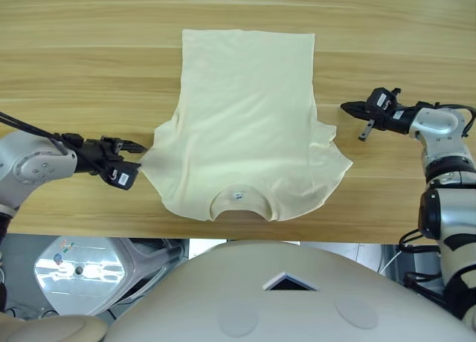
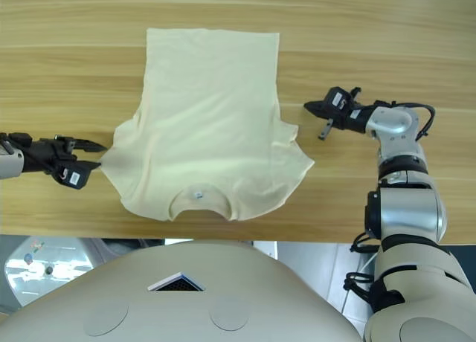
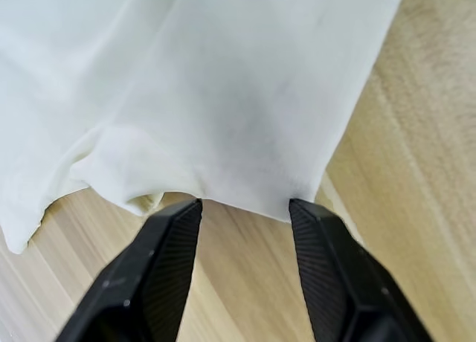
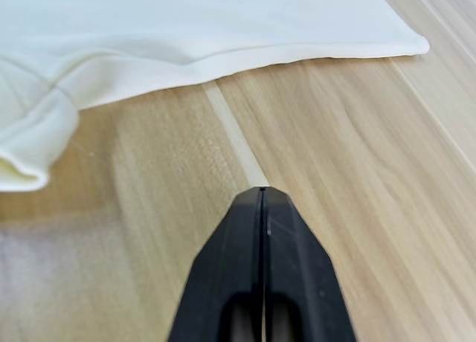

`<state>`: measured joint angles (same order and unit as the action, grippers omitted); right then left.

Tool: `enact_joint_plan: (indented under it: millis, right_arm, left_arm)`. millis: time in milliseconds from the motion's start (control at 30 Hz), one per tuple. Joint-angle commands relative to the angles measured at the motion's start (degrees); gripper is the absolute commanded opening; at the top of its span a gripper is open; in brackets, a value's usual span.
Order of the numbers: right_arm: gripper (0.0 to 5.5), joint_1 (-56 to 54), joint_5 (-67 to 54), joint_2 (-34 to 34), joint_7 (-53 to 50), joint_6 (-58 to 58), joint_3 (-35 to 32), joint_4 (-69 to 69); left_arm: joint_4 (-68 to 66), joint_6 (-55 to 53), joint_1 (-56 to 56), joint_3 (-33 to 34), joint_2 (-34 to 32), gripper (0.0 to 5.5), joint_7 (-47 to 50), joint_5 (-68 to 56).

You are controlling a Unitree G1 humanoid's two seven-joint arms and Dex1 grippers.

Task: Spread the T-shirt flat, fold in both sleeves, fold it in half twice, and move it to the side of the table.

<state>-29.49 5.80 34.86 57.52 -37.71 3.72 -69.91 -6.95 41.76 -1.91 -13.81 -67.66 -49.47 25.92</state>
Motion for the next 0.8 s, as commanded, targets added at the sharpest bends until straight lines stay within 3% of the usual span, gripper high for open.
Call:
enact_joint_plan:
  millis: [33, 800]
  right_arm:
    - [0.0, 0.4, -0.5, 0.4, 0.3, -0.1, -0.5, 0.4]
    - [0.0, 0.7, 0.2, 1.0, -0.7, 0.7, -0.6, -0.5]
  left_arm:
    - [-0.4, 1.3, -0.8, -0.1, -1.0, 2.18, 0.1, -0.3]
    - [3.7, -1.5, -5.3, 4.8, -2.7, 2.18, 0.6, -2.6]
